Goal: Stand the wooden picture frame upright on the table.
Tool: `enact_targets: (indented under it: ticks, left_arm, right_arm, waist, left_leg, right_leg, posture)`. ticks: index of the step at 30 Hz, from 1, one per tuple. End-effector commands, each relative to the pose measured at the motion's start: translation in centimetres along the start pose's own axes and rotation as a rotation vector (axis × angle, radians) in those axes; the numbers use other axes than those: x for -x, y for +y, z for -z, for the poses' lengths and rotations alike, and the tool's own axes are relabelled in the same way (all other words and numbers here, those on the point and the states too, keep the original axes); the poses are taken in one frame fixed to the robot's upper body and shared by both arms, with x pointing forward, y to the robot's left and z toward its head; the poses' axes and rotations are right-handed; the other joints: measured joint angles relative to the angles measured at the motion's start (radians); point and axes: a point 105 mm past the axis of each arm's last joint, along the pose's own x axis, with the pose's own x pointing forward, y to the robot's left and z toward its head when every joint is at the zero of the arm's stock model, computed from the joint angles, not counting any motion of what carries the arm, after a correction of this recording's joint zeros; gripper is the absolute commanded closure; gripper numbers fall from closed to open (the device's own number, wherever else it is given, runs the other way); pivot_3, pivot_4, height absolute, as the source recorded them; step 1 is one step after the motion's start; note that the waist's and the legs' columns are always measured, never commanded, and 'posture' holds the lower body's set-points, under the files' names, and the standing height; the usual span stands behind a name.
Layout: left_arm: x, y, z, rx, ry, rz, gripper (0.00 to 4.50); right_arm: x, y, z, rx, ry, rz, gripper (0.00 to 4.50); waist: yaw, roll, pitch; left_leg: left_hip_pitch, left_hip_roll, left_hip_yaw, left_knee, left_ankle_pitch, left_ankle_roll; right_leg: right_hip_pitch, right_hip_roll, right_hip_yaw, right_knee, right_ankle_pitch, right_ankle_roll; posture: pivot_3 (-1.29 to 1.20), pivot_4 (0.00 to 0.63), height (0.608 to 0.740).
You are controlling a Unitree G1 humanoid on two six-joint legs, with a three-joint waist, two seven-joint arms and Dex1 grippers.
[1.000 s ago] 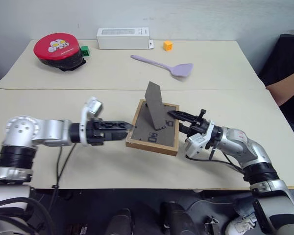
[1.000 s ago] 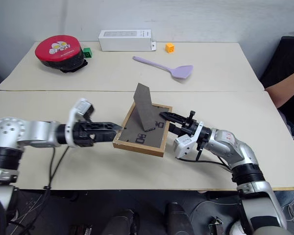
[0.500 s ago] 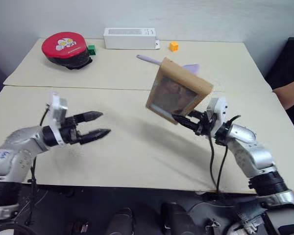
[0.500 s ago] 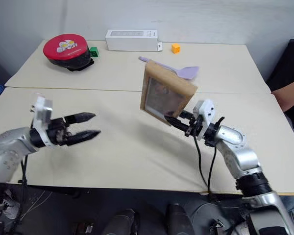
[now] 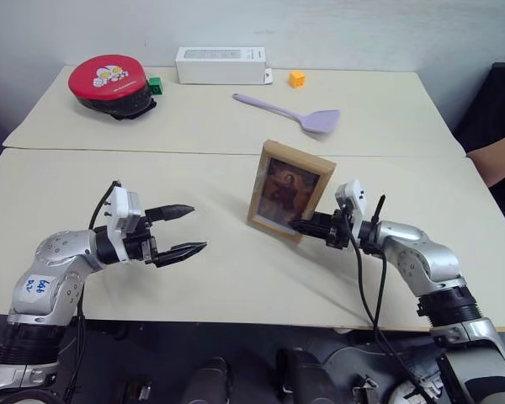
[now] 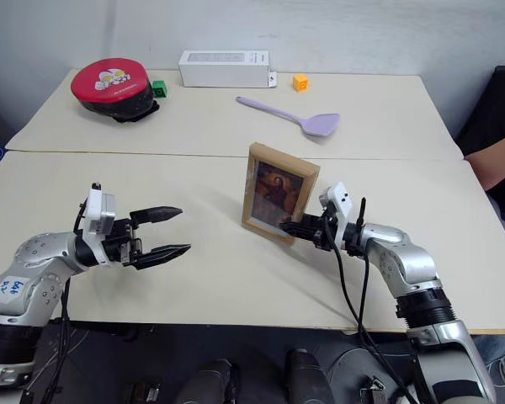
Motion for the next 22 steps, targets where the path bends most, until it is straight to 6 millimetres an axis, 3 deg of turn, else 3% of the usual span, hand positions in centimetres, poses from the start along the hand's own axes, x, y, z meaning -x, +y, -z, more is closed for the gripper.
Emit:
enact_targets:
  ticks: [1,4,8,13,16,19,22]
  left_arm:
    - [0.7,0.3,-0.6,-0.034,0.005,-0.013,0.0]
    - [1.1,0.6,-0.5,-0.041,0.022,-0.025,0.0]
    - [1.7,1.0,0.5,-0.051,0.062,-0.046,0.0]
    - [3.2,1.2,2.4,-0.082,0.127,-0.092,0.0]
    - [4.9,1.5,4.0,-0.128,0.225,-0.163,0.0]
    - [7.2,1.6,4.4,-0.133,0.256,-0.219,0.0]
    - [8.7,1.9,4.4,-0.176,0.271,-0.28,0.0]
  right_arm:
    - [0.5,-0.1,0.4,0.025,-0.01,0.022,2.25]
    - [0.9,0.0,-0.8,0.059,-0.051,0.027,1.28]
    - [2.0,0.3,-0.8,0.084,-0.039,0.021,0.03]
    - [4.6,0.7,-0.3,0.158,-0.043,0.017,0.03]
    - [7.2,1.2,-0.6,0.354,-0.056,0.028,0.03]
    - [10.4,2.4,0.6,0.559,0.019,0.005,0.03]
    - [12.1,3.0,1.5,0.719,0.054,0.003,0.03]
  waist:
    - [0.003,0.0,0.0]
    - [0.003,0.0,0.0]
    - [0.004,0.0,0.0]
    - [0.006,0.0,0.0]
    - [0.007,0.0,0.0]
    - [0.007,0.0,0.0]
    - [0.007,0.0,0.0]
  left_leg:
    - [0.0,0.0,0.0,0.0,0.0,0.0]
    - [-0.002,0.0,0.0,0.0,0.0,0.0]
    - [-0.002,0.0,0.0,0.0,0.0,0.0]
    - [-0.002,-0.001,0.0,0.0,0.0,0.001]
    - [-0.002,-0.001,0.0,0.0,0.0,0.001]
    - [-0.002,-0.001,0.001,-0.001,0.0,0.001]
    - [-0.001,0.0,0.002,-0.002,-0.001,0.001]
  right_leg:
    - [0.0,0.0,0.0,0.0,0.0,0.0]
    - [-0.002,0.0,0.0,0.001,0.0,0.0]
    - [-0.002,0.0,0.0,0.001,0.0,0.0]
    - [-0.002,0.0,0.0,0.0,0.0,0.0]
    - [-0.002,0.0,0.0,0.0,0.0,0.0]
    - [-0.002,0.0,0.0,-0.001,0.0,0.0]
    - [-0.001,0.0,0.0,-0.002,0.0,0.0]
  posture:
    - [0.0,0.15,0.74]
    - [0.0,0.15,0.74]
    - [0.0,0.15,0.74]
    - [0.0,0.15,0.74]
    - [0.0,0.15,0.74]
    - [0.0,0.15,0.74]
    - [0.0,0.15,0.74]
